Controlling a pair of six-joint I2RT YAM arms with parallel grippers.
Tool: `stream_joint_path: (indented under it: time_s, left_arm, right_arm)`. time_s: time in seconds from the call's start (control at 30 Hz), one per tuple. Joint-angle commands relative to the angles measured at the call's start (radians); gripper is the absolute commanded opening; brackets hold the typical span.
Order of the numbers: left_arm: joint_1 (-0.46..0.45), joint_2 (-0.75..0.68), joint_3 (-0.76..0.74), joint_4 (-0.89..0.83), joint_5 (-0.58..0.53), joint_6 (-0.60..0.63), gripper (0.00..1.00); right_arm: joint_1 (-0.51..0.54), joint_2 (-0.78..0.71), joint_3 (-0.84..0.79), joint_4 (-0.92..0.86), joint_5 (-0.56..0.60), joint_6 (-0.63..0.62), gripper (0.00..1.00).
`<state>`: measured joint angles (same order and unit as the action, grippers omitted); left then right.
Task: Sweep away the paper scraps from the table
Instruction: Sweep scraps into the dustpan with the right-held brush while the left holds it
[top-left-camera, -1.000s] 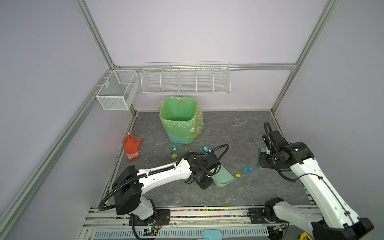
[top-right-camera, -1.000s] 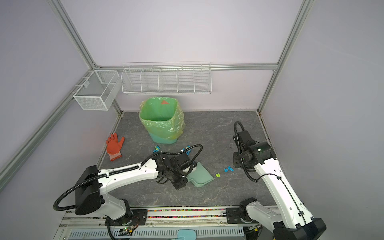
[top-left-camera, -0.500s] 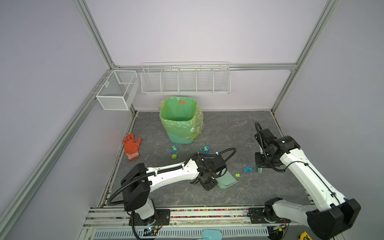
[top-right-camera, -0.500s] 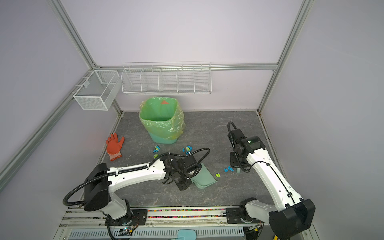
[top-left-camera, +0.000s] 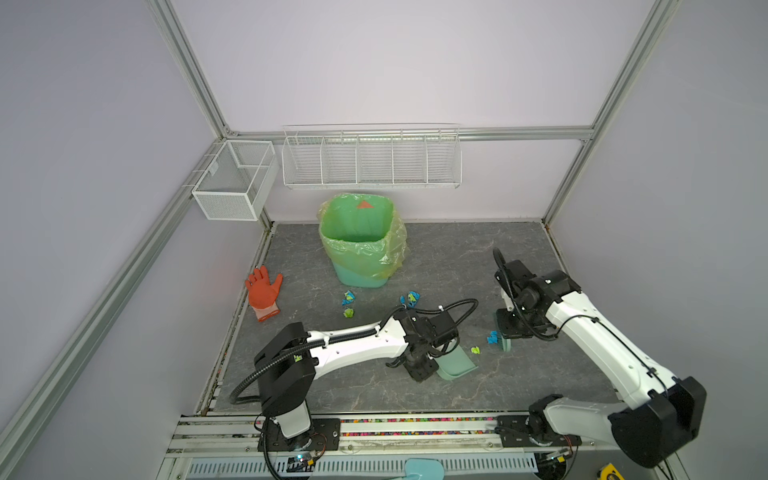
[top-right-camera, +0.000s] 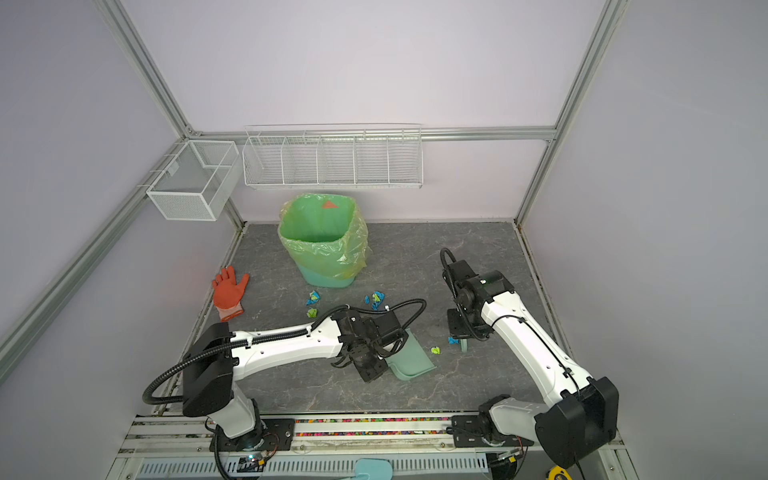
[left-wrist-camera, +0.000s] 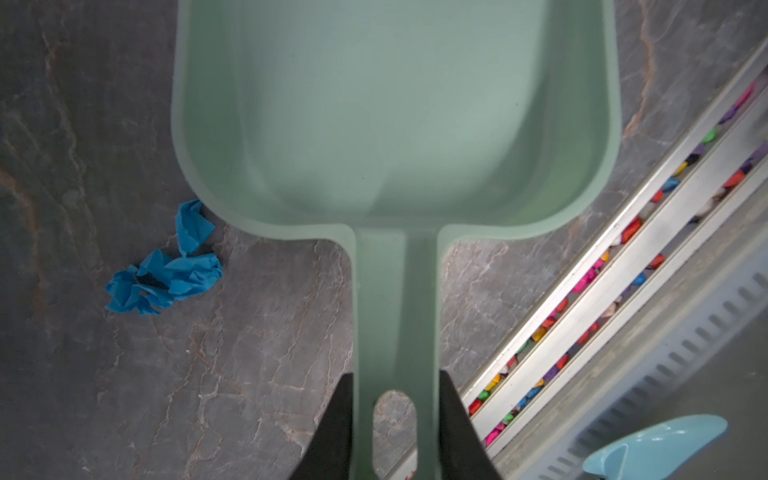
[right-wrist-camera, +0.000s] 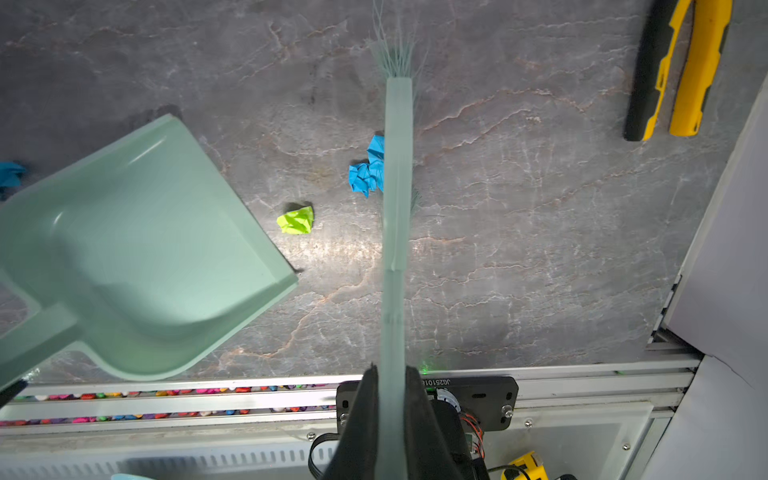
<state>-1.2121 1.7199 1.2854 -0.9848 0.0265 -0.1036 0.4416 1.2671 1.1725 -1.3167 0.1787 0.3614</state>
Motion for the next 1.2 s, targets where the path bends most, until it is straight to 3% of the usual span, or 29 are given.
stream_joint_path:
  time_s: [0.0,0.3,0.6,0.93,1.17]
  left_arm:
    - [-0.003,0.024,0.042,-0.039,-0.018,0.032,0.00]
    - [-0.003,0.069,0.060,-0.029,-0.015,0.023,0.00]
    - [0.007,0.129,0.086,-0.013,-0.015,-0.012,0.00]
    - [0.021,0.143,0.096,-0.005,-0.007,-0.010,0.00]
    - [0.021,0.143,0.091,-0.002,-0.017,-0.013,0.00]
  right_arm:
    - [0.037,0.016,-0.016,0.014,-0.046,-0.018,0.07]
    - [0.106,-0.007,-0.042,0.046,-0.186,-0.047,0.07]
    - [0.118,-0.157,-0.059,0.069,-0.325,-0.017,0.07]
    - [0.076,-0.320,-0.065,-0.031,-0.109,0.081,0.07]
    - [0.056,-0.299,-0.092,-0.026,-0.104,0.089,0.07]
